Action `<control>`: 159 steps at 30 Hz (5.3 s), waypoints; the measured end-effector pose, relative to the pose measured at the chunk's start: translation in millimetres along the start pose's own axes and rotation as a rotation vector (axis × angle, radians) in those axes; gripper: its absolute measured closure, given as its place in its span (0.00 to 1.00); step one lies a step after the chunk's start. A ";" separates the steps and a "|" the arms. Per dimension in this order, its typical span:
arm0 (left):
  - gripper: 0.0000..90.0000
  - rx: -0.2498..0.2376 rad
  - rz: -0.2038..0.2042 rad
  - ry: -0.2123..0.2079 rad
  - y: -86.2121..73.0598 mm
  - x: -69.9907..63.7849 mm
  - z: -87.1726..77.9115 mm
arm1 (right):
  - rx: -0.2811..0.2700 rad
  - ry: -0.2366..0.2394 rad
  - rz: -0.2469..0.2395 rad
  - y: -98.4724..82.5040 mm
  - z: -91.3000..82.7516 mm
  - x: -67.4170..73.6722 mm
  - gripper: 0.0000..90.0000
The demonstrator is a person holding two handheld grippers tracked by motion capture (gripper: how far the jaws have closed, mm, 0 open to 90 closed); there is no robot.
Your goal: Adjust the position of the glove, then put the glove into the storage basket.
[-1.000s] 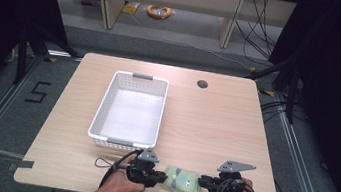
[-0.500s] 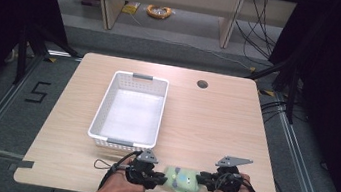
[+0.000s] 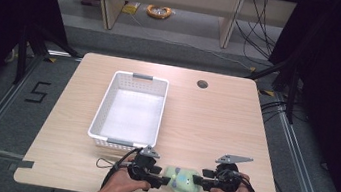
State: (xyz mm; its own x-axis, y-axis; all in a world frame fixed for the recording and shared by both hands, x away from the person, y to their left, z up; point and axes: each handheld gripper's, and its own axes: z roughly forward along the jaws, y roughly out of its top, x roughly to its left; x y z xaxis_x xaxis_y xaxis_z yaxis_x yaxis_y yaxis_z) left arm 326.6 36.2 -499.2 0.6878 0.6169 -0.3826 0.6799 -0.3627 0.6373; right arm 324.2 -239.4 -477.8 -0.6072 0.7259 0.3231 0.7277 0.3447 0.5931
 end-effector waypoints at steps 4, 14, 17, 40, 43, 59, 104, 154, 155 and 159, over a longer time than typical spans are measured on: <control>0.58 0.008 0.022 -0.011 0.5 -0.1 5.3 | 0.033 -0.006 0.015 -1.1 7.8 -5.0 0.54; 0.62 0.016 0.005 -0.043 -2.5 2.5 11.0 | 0.061 0.050 0.035 -2.7 17.2 -11.9 0.59; 0.62 0.018 0.006 -0.045 -3.6 2.4 12.0 | 0.061 0.081 0.076 -4.5 20.3 -12.4 0.60; 0.79 0.007 0.050 -0.060 -6.3 -1.2 11.7 | 0.008 0.140 -0.006 -8.7 20.7 -14.0 0.87; 0.79 0.005 0.061 -0.065 -7.4 -1.3 10.4 | 0.002 0.127 -0.016 -8.5 19.8 -12.1 0.87; 0.82 -0.007 0.073 -0.091 -6.6 -6.0 -4.1 | -0.037 0.123 -0.054 -1.2 7.9 -2.1 0.88; 0.83 -0.129 0.017 0.035 48.1 60.8 -148.6 | -0.080 0.173 -0.226 164.7 20.9 70.5 0.88; 0.82 -0.061 -0.145 0.112 39.3 140.7 -154.1 | 0.003 0.176 -0.212 215.0 106.7 87.7 0.89; 0.82 -0.060 -0.144 0.113 39.3 140.8 -153.7 | 0.001 0.174 -0.213 215.1 106.5 87.8 0.89; 0.81 -0.066 -0.143 0.117 38.8 139.9 -152.7 | 0.011 0.173 -0.201 214.4 104.1 90.3 0.89</control>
State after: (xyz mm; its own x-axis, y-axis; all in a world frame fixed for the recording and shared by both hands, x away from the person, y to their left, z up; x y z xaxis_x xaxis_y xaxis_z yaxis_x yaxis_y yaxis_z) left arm 410.4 215.0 -425.9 0.5484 0.7371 -0.3949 0.7477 -0.2209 0.6262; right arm 458.6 -37.9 -398.3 -0.7845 0.5301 0.3219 0.5901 0.4785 0.6502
